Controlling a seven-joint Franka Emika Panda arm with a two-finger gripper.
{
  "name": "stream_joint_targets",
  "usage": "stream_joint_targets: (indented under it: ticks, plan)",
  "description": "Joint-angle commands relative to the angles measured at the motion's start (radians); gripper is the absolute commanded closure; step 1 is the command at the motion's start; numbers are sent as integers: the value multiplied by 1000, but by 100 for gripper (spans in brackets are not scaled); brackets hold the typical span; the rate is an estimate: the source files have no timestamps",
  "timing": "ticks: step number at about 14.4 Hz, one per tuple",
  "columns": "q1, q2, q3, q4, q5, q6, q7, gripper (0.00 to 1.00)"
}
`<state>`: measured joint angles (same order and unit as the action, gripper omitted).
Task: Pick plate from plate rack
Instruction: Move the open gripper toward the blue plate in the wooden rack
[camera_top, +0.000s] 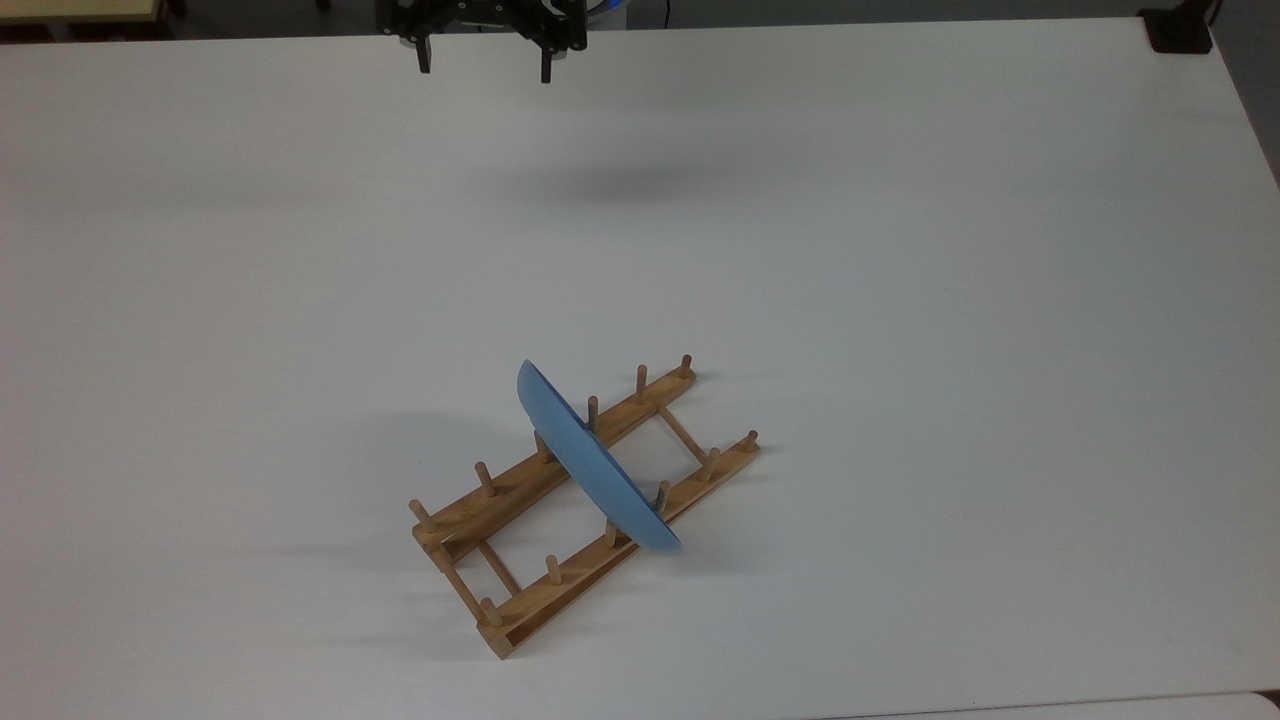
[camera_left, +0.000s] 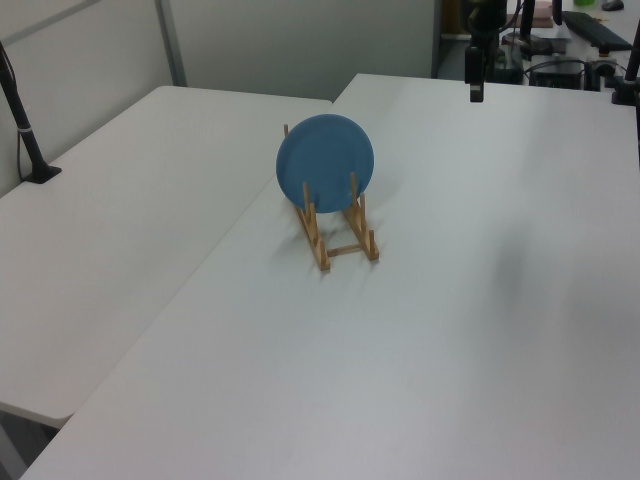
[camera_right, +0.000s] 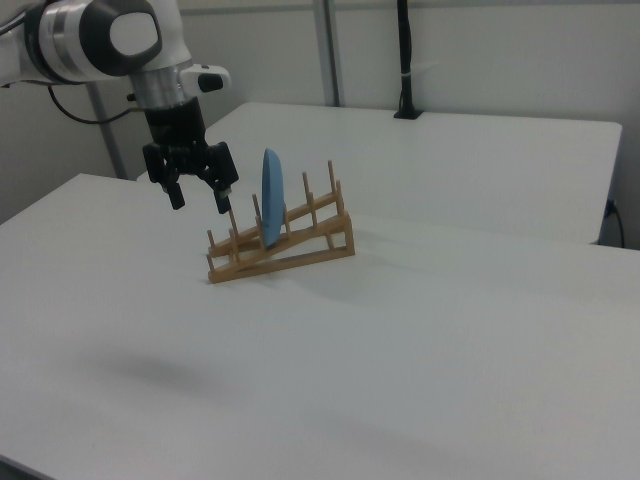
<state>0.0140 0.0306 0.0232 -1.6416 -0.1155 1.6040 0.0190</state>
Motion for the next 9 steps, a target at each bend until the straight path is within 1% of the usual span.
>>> stream_joint_targets:
  ticks: [1,9]
  plan:
    - [-3,-24,-8,-9,19,-28,1,0]
    - [-3,-23,-6,-9,20,-36,-1,0]
